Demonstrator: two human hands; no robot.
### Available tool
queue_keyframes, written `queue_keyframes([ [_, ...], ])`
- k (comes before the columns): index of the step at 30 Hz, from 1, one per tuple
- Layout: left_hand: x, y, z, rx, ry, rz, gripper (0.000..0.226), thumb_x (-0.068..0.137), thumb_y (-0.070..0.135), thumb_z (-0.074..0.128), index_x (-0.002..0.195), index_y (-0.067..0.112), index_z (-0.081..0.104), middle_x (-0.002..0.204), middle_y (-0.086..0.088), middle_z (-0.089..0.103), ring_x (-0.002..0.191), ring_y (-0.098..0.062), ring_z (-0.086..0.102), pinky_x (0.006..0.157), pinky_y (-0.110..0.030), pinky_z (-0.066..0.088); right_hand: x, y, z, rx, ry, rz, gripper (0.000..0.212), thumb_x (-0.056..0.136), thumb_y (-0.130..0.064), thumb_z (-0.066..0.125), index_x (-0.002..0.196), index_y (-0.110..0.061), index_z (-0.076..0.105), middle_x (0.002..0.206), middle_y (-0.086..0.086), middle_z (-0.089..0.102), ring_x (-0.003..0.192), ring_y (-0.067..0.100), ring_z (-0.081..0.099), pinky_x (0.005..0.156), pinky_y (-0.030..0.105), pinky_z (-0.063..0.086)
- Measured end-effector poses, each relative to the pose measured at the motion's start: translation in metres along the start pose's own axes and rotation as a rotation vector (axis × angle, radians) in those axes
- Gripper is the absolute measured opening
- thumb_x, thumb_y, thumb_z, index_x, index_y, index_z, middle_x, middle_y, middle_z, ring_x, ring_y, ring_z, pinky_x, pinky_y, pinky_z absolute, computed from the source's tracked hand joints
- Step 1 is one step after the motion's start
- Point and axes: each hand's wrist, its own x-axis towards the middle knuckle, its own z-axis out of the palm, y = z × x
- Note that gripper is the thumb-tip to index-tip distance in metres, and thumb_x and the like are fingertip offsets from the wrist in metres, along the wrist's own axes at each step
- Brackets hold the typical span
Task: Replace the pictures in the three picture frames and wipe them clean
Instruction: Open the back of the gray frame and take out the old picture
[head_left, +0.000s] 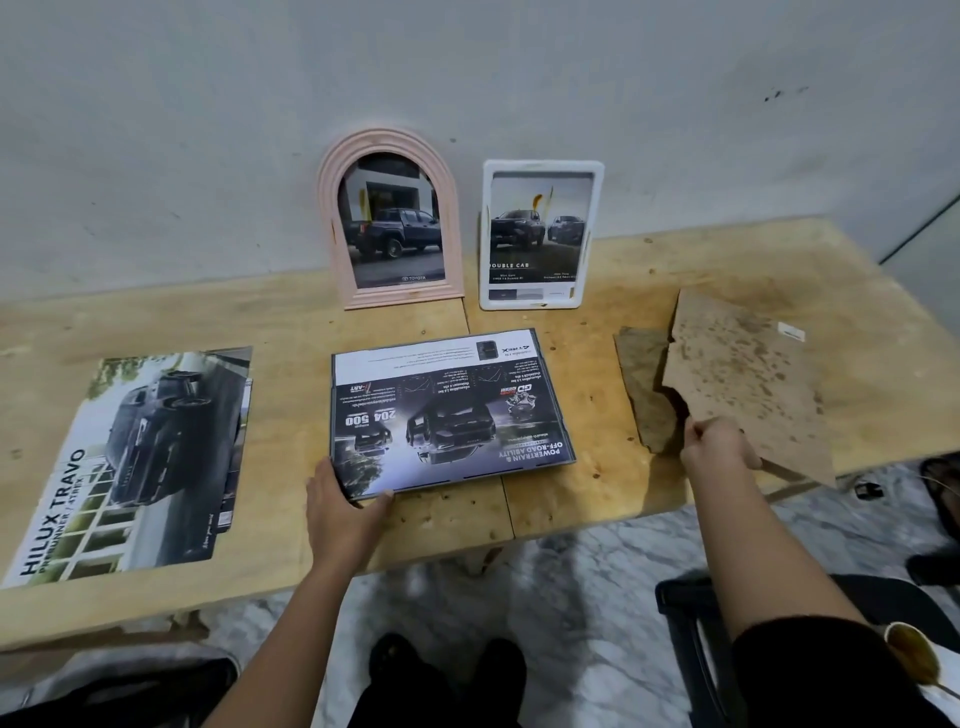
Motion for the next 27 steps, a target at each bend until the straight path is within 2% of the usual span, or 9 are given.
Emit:
queue_keyframes([
  [2, 0.001, -0.002, 0.001, 0.017, 0.004, 0.003, 0.071, 0.069, 0.025, 0.077, 0.128, 0.012, 0.04, 0.12, -0.014, 0.049, 0.119, -0.037, 0.042, 0.092, -0.051, 0.042, 0.008, 0.003, 0.004, -0.125, -0.016, 0.037, 0.035, 0.09, -0.002, 0.05, 0.124, -0.005, 0.044, 0.124, 0.013, 0.051, 0.088, 0.019, 0.046, 0.048, 0.014, 0.049],
  [6, 0.002, -0.003, 0.0, 0.021, -0.014, -0.007, 0.076, 0.068, 0.03, 0.076, 0.131, 0.014, 0.038, 0.123, -0.013, 0.047, 0.121, -0.037, 0.042, 0.093, -0.053, 0.043, 0.015, 0.006, -0.004, -0.492, -0.023, -0.007, 0.043, 0.083, 0.002, 0.054, 0.126, -0.001, 0.049, 0.088, 0.003, 0.056, 0.089, 0.015, 0.054, 0.074, 0.02, 0.046],
  [10, 0.0, -0.001, -0.001, 0.02, -0.012, -0.031, 0.084, 0.06, 0.043, 0.068, 0.132, 0.016, 0.036, 0.126, -0.011, 0.047, 0.125, -0.037, 0.04, 0.095, -0.054, 0.043, 0.007, 0.015, -0.005, -0.617, -0.035, -0.066, 0.046, 0.083, -0.004, 0.054, 0.128, -0.002, 0.049, 0.118, 0.008, 0.055, 0.094, 0.02, 0.051, 0.08, 0.026, 0.044],
  [14, 0.0, -0.001, 0.0, 0.027, 0.006, 0.001, 0.072, 0.067, 0.028, 0.076, 0.127, 0.013, 0.04, 0.116, -0.011, 0.049, 0.113, -0.034, 0.046, 0.087, -0.048, 0.046, -0.021, 0.037, -0.006, -0.866, -0.067, -0.271, 0.053, 0.084, -0.007, 0.052, 0.135, -0.002, 0.038, 0.14, 0.02, 0.037, 0.12, 0.036, 0.046, 0.097, 0.04, 0.044],
  [16, 0.0, -0.002, -0.001, 0.03, 0.006, 0.011, 0.073, 0.066, 0.029, 0.076, 0.128, 0.011, 0.041, 0.116, -0.012, 0.05, 0.111, -0.033, 0.046, 0.087, -0.047, 0.046, -0.04, 0.057, -0.01, -0.949, -0.238, -0.461, 0.047, 0.085, -0.001, 0.051, 0.131, 0.001, 0.044, 0.136, 0.02, 0.041, 0.118, 0.036, 0.048, 0.095, 0.036, 0.044],
  [19, 0.001, -0.006, -0.001, 0.011, -0.008, 0.02, 0.086, 0.057, 0.049, 0.064, 0.129, 0.009, 0.04, 0.117, -0.012, 0.052, 0.112, -0.03, 0.046, 0.09, -0.049, 0.046, -0.065, 0.089, -0.009, -1.268, -0.696, -0.634, 0.027, 0.086, 0.0, 0.05, 0.112, -0.001, 0.059, 0.114, 0.016, 0.06, 0.098, 0.025, 0.055, 0.08, 0.027, 0.041],
  [21, 0.0, -0.008, -0.001, -0.002, -0.005, 0.029, 0.089, 0.054, 0.055, 0.058, 0.129, 0.01, 0.04, 0.115, -0.011, 0.051, 0.108, -0.028, 0.047, 0.088, -0.047, 0.047, -0.072, 0.104, -0.005, -1.544, -0.871, -0.702, 0.03, 0.085, -0.007, 0.055, 0.114, -0.005, 0.059, 0.118, 0.013, 0.056, 0.103, 0.025, 0.053, 0.086, 0.03, 0.043],
  [24, -0.001, -0.007, -0.001, 0.015, -0.004, 0.051, 0.083, 0.062, 0.04, 0.073, 0.131, 0.009, 0.039, 0.115, -0.012, 0.051, 0.107, -0.028, 0.047, 0.087, -0.042, 0.046, -0.079, 0.116, -0.001, -1.793, -0.822, -0.789, 0.043, 0.084, -0.025, 0.061, 0.122, -0.008, 0.05, 0.126, 0.012, 0.044, 0.115, 0.029, 0.044, 0.094, 0.039, 0.045],
  [27, 0.002, -0.009, -0.001, 0.045, -0.005, 0.06, 0.083, 0.065, 0.029, 0.08, 0.133, 0.006, 0.037, 0.122, -0.015, 0.05, 0.115, -0.033, 0.046, 0.093, -0.047, 0.045, -0.088, 0.123, -0.002, -1.92, -0.765, -0.849, 0.065, 0.08, -0.043, 0.067, 0.129, -0.008, 0.041, 0.131, 0.014, 0.04, 0.12, 0.03, 0.039, 0.096, 0.04, 0.042],
])
